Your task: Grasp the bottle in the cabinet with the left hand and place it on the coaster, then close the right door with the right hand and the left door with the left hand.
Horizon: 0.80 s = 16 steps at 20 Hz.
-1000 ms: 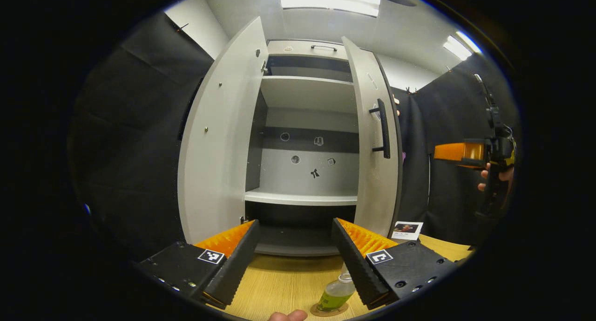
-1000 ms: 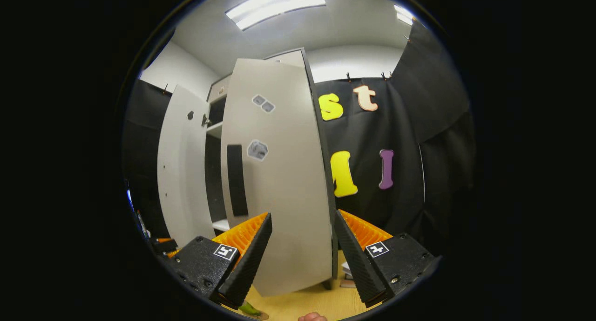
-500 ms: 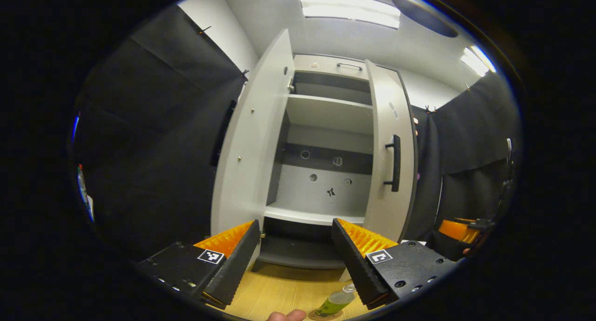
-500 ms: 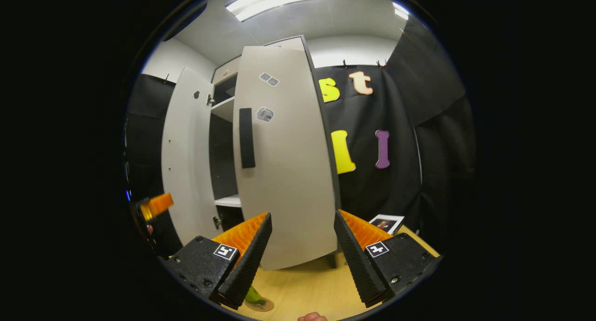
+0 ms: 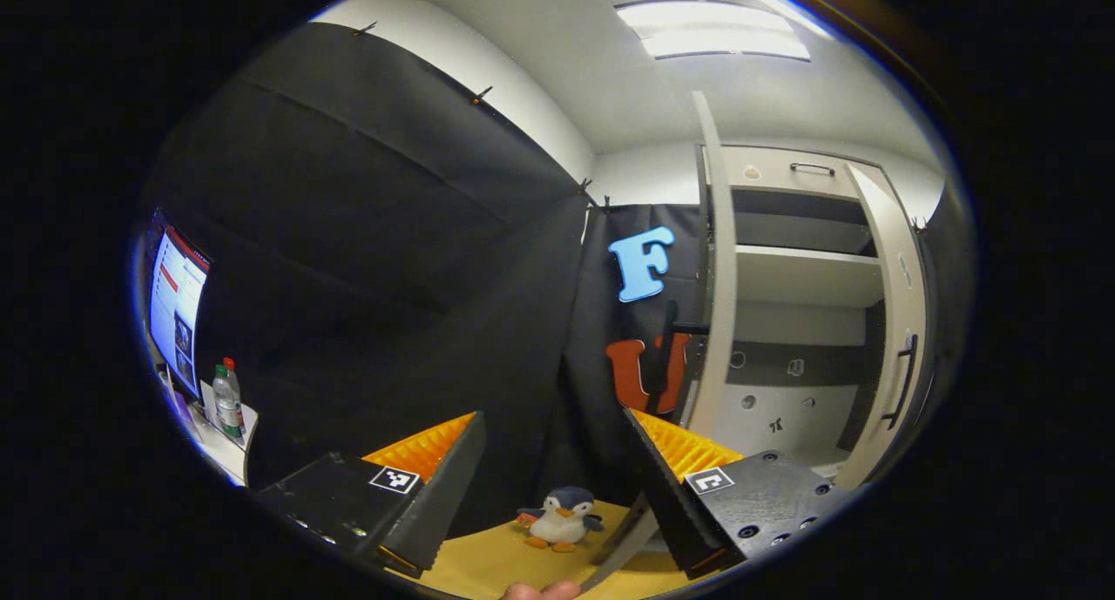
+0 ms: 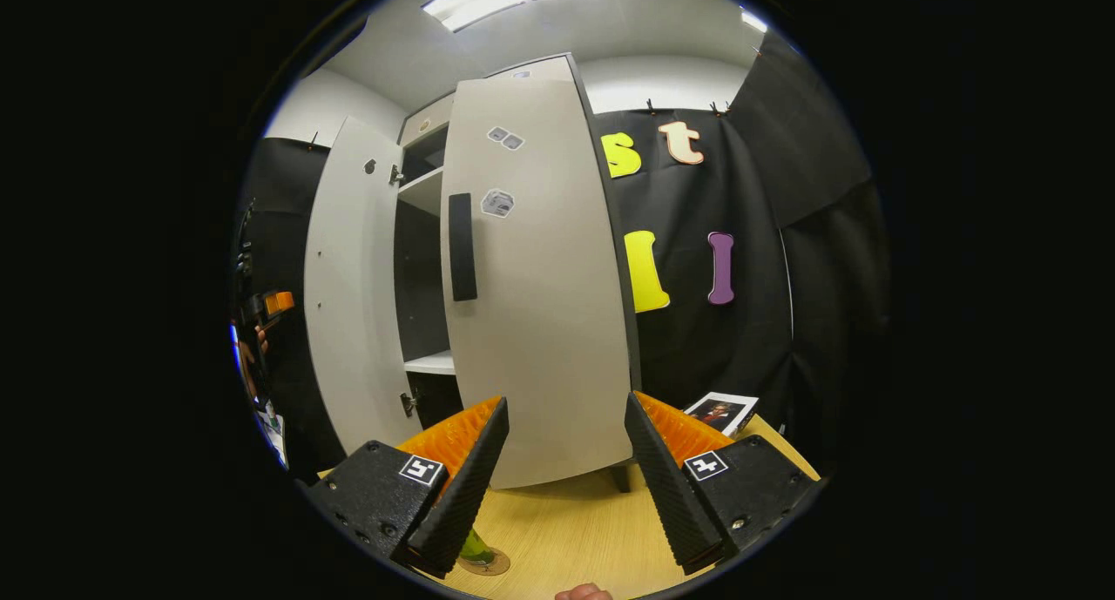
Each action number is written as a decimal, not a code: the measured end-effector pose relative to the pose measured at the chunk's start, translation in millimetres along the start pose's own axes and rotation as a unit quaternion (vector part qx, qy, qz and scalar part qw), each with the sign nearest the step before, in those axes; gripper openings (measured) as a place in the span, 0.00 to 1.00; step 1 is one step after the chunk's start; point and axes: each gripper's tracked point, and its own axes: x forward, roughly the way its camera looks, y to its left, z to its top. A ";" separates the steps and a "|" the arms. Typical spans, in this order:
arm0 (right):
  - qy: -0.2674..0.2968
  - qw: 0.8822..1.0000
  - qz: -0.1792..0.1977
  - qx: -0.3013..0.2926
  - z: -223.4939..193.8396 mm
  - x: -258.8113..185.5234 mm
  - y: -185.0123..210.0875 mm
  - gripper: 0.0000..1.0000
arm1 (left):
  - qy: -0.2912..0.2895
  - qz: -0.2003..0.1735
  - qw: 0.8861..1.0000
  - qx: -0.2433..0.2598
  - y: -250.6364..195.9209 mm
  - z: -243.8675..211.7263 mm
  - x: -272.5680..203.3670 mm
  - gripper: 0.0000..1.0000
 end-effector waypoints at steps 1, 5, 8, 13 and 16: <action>0.000 1.000 -0.001 0.001 0.6 -0.3 -0.7 0.83 | 0.007 0.000 1.000 -0.003 -1.5 -3.6 1.2 0.95; -0.002 1.000 -0.010 0.005 2.8 -2.6 -7.7 0.83 | 0.011 -0.013 1.000 0.012 3.1 -10.4 7.0 0.99; -0.003 1.000 -0.017 0.007 3.1 -2.5 -14.5 0.82 | 0.012 -0.010 0.999 0.031 3.1 -15.3 10.6 1.00; -0.004 1.000 -0.013 0.014 4.5 3.5 -15.0 0.82 | 0.032 -0.035 0.998 0.029 -8.0 -17.3 7.2 0.93; -0.004 1.000 -0.008 0.017 3.7 7.3 -13.5 0.82 | 0.036 -0.056 0.997 0.025 -26.3 -19.4 2.4 0.93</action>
